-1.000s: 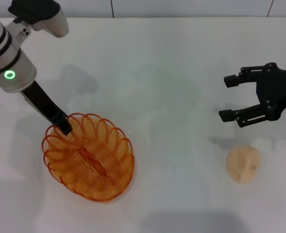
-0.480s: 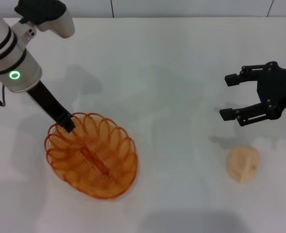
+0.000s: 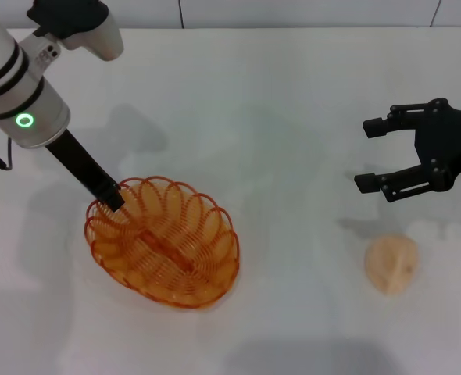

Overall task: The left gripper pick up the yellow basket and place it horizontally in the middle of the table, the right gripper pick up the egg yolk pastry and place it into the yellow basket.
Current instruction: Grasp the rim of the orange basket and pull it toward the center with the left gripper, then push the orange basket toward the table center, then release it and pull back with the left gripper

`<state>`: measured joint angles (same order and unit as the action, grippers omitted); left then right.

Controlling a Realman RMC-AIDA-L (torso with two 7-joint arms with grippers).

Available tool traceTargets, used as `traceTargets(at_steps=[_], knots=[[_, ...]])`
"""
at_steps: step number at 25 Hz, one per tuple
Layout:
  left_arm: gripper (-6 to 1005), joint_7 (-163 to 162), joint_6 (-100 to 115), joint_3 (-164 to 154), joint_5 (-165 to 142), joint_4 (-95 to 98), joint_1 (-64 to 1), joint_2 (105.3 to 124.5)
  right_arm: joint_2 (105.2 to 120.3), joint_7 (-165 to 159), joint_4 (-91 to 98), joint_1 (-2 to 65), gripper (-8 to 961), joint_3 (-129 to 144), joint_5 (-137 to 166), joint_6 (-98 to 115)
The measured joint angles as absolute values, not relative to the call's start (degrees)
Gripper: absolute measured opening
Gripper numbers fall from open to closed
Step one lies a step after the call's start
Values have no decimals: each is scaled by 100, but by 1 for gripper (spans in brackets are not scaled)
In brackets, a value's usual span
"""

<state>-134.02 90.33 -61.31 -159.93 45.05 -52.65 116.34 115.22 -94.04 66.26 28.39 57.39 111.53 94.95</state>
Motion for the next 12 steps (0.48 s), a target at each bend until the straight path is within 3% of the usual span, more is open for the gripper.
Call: traceTargets(at_steps=[12], knots=[[97, -14307, 9264, -5862, -15067, 4899, -5270, 11491, 11515, -9335, 6631, 2812, 870, 5654, 11153, 9407]])
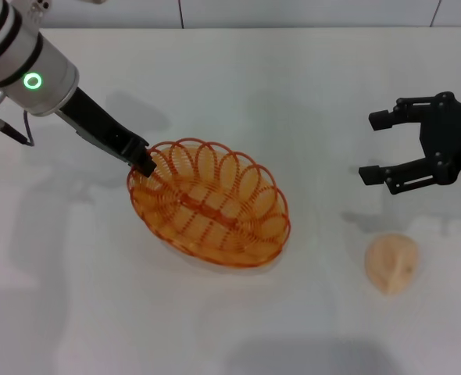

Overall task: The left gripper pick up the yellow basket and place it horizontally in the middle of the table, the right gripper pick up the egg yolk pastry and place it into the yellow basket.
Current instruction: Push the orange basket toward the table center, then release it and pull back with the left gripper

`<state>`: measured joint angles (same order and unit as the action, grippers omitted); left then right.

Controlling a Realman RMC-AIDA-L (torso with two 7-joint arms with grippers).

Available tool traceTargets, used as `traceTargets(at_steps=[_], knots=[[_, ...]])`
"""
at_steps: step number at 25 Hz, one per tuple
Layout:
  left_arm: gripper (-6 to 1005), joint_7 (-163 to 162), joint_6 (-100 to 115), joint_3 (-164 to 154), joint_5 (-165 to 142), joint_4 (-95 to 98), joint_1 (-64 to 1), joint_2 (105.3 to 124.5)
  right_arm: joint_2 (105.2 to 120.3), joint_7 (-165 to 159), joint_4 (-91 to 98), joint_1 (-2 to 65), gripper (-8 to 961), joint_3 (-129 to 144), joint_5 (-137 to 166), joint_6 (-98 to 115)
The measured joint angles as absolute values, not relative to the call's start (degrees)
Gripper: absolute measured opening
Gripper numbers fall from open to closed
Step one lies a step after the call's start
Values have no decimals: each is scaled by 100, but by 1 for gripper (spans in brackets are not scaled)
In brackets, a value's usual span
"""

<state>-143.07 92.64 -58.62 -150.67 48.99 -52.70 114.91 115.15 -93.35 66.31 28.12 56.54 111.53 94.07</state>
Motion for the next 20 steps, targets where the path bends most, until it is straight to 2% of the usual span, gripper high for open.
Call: traceTargets(at_steps=[20], knots=[[76, -16115, 8626, -5420, -14313, 4724, -4757, 11504, 11502, -9081, 6621, 2768, 870, 5651, 11023, 9431]])
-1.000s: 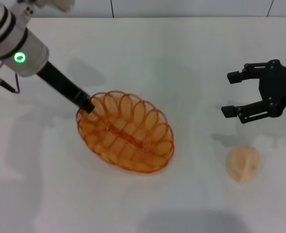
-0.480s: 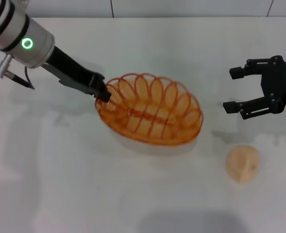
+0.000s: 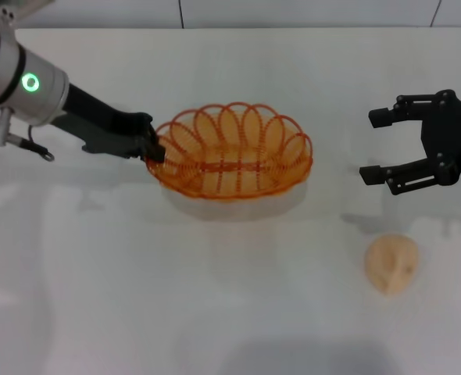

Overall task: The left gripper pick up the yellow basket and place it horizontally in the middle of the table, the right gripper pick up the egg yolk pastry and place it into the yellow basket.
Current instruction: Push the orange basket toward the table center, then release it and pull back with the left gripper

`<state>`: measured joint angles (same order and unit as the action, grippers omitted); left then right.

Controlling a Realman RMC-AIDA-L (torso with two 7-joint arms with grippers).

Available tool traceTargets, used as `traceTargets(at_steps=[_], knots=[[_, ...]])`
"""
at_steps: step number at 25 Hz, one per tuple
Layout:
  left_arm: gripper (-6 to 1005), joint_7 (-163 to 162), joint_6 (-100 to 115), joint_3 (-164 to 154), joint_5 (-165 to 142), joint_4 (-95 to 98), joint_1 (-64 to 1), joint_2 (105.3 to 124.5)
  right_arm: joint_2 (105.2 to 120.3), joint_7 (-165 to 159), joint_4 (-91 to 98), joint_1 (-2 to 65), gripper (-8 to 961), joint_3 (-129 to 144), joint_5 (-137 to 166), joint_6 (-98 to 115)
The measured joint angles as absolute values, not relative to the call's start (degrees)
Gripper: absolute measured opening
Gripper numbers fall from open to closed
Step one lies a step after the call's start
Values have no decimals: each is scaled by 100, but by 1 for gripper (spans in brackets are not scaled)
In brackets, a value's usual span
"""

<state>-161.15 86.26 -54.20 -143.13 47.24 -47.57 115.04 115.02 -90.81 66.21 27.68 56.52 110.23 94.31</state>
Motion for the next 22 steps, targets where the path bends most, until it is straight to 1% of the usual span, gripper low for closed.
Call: traceTargets(at_steps=[8, 13, 22], knots=[[77, -15968, 8297, -5452, -14310, 4257, -4813, 11536, 11510, -9028, 6607, 2759, 870, 5652, 10970, 9490], [77, -15832, 8196, -5472, -14339, 4206, -4825, 11648, 11514, -9026, 6614, 2759, 870, 5651, 10910, 9542], [77, -15700, 7887, -5476, -14262, 3969, -4903, 11749, 11514, -9026, 6645, 2692, 870, 5652, 10907, 9570]])
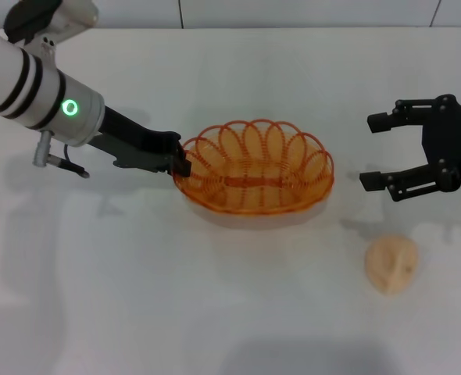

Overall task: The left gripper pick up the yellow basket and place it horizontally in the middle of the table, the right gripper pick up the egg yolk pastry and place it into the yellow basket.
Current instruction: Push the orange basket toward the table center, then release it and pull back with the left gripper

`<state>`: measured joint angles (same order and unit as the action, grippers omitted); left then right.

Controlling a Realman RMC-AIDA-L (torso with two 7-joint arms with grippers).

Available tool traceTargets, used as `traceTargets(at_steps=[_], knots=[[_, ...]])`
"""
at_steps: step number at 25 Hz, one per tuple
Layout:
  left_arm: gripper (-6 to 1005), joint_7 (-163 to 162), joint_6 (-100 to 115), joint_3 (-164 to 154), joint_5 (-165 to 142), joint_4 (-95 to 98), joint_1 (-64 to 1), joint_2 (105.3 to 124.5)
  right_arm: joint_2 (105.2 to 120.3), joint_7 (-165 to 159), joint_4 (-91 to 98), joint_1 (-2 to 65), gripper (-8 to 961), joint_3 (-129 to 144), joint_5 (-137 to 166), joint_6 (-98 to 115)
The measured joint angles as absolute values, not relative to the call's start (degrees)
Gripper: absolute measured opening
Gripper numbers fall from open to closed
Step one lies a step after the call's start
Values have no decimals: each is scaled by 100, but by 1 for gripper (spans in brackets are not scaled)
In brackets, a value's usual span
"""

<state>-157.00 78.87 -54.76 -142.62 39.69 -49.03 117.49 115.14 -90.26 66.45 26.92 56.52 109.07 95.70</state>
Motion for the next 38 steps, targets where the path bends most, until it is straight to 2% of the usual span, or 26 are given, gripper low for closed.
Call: traceTargets(at_steps=[19, 35, 38], knots=[[141, -15565, 7627, -5475, -14228, 3727, -5041, 11867, 11513, -8955, 6621, 2669, 869, 5651, 10845, 9624], [202, -15571, 7649, -5460, -14060, 3672, -4980, 11883, 11514, -8894, 6629, 2622, 869, 5644, 10845, 9624], [297, -15565, 7641, -5469, -13974, 3675, -4962, 11883, 11512, -8894, 6651, 2590, 869, 5642, 10845, 9624]])
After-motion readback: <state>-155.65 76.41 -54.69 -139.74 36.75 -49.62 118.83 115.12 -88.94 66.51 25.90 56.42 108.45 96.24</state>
